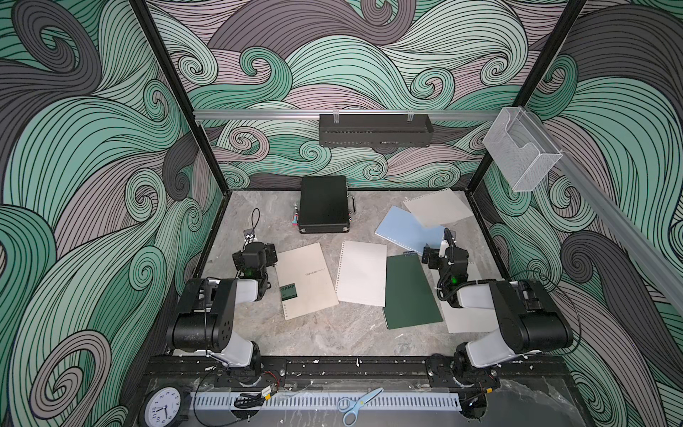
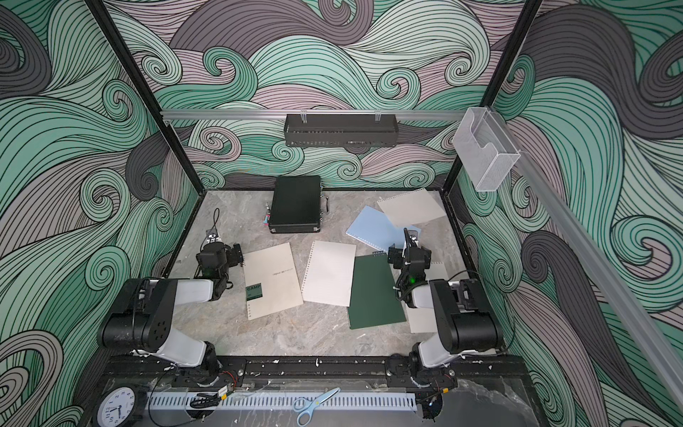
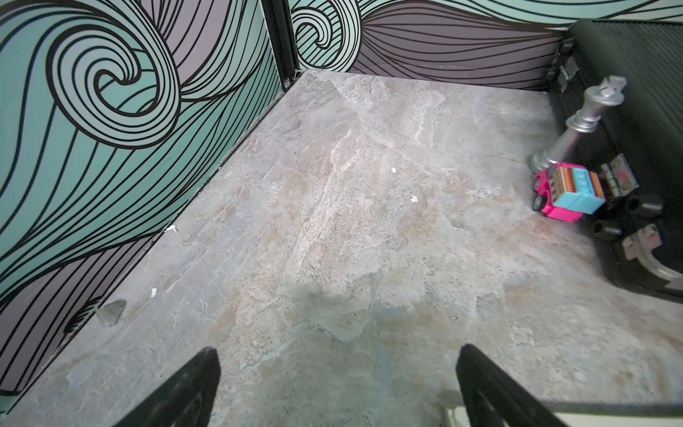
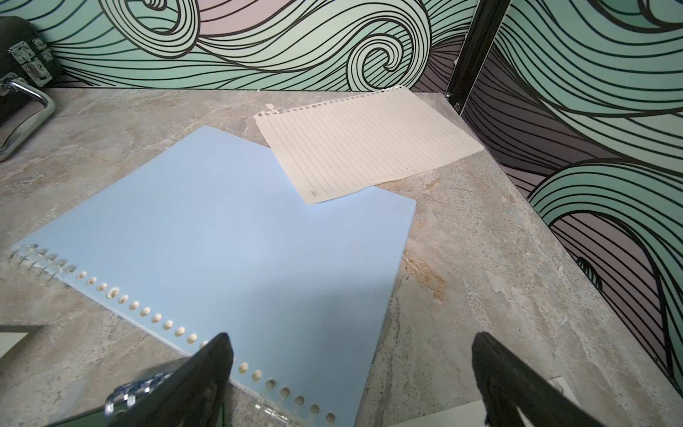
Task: Tear off pages from different notebooks
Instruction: Reset both arms
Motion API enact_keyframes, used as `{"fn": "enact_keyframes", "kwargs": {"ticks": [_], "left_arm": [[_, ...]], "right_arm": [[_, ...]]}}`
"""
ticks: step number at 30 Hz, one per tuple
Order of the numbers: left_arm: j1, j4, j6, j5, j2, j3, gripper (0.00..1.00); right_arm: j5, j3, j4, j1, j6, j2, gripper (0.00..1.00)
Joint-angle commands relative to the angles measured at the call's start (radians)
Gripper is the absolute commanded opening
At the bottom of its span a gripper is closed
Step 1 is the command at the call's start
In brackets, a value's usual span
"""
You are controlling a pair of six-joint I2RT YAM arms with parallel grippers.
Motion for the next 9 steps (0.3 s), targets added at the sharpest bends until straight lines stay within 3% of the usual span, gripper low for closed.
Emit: {"fn": "enact_keyframes", "kwargs": {"ticks": [1,9], "left_arm": [[0.008,-0.009,-0.009,0.008,-0.013,0.027,0.98],[0.008,-0.010,-0.010,0.009,-0.012,0.027,0.99]], "right_arm": [[-0.009,0.022,0.004,-0.007,-0.003,-0.014,0.99],[-0.011,0.022,-0.001,-0.009,-0.002,-0.013,0.99]]}}
